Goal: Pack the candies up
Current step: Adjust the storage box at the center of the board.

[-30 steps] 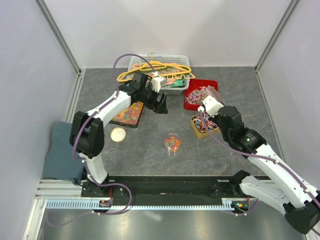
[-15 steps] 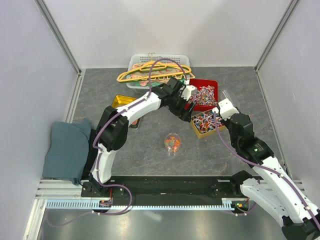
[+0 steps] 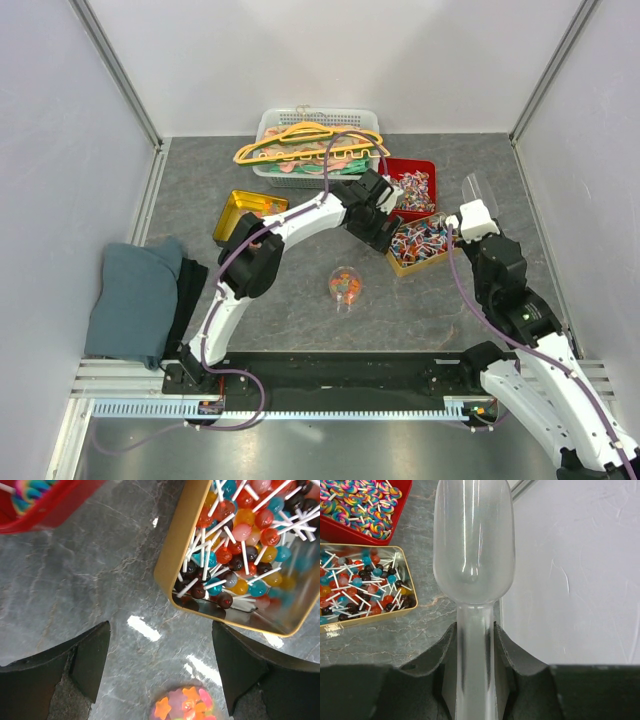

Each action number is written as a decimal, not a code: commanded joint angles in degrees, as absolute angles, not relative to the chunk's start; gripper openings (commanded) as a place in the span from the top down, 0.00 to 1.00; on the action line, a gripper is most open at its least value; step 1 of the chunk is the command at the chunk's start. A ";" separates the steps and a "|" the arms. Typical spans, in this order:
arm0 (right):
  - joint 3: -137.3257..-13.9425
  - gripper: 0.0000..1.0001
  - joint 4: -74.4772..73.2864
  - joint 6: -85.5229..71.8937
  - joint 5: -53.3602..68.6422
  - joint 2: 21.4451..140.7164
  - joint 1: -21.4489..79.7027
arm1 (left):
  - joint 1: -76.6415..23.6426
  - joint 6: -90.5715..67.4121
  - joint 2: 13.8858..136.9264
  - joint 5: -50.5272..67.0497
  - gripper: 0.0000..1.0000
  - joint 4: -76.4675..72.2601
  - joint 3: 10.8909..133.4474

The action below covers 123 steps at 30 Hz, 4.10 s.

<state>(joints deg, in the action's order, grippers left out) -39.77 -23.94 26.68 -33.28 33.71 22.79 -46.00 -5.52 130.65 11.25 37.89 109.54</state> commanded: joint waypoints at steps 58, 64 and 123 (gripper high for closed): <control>-38.76 1.00 -22.50 23.29 -28.74 32.17 22.06 | -48.34 -5.89 133.60 1.59 0.26 40.34 115.93; -39.20 1.00 -23.03 23.20 -26.81 33.22 22.15 | -46.50 -2.55 130.43 0.53 0.30 40.43 110.84; -77.34 1.00 -41.57 41.92 -21.01 81.03 33.84 | -31.03 2.20 126.03 10.64 0.57 47.64 104.94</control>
